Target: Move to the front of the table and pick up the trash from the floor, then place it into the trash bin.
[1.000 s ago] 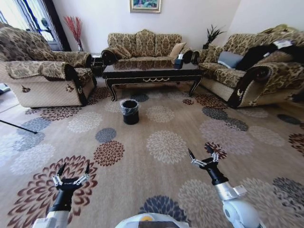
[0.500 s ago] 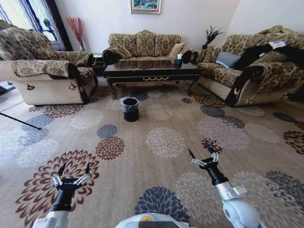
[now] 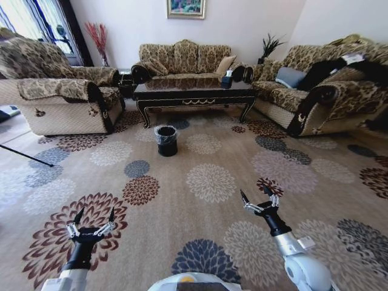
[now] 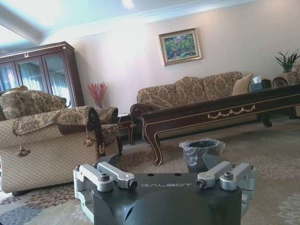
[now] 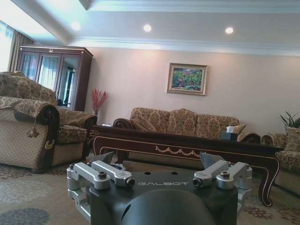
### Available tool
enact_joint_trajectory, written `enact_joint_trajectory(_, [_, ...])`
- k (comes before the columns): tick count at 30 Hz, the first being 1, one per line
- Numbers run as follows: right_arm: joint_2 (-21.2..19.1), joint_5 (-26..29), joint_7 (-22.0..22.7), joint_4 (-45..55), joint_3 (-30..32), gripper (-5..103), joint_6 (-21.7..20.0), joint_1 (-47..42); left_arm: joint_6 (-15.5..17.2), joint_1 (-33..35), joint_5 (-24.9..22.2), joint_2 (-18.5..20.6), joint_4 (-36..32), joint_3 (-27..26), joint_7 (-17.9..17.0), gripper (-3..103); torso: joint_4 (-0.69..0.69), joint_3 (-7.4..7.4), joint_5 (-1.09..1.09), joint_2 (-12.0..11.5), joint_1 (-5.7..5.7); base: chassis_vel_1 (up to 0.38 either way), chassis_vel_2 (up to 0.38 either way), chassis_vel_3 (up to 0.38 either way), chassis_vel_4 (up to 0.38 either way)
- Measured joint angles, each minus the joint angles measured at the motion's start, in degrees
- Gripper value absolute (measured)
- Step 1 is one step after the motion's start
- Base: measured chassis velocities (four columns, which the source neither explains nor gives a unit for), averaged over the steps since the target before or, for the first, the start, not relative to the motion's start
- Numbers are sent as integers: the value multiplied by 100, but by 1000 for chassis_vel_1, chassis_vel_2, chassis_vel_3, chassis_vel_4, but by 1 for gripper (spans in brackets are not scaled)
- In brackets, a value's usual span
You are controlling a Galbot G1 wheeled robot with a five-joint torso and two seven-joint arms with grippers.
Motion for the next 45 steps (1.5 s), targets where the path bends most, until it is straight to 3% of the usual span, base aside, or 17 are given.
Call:
enact_joint_trajectory(24, [0, 0, 0, 0, 0, 100, 0, -1, 0, 0, 0, 0, 0, 0, 0, 100, 0, 331, 0, 374, 50, 0, 0, 0, 0])
enact_joint_trajectory(45, [0, 0, 0, 0, 0, 100, 0, 0, 0, 0, 0, 0, 0, 0, 0, 100, 0, 699, 0, 852, 157, 0, 0, 0, 0])
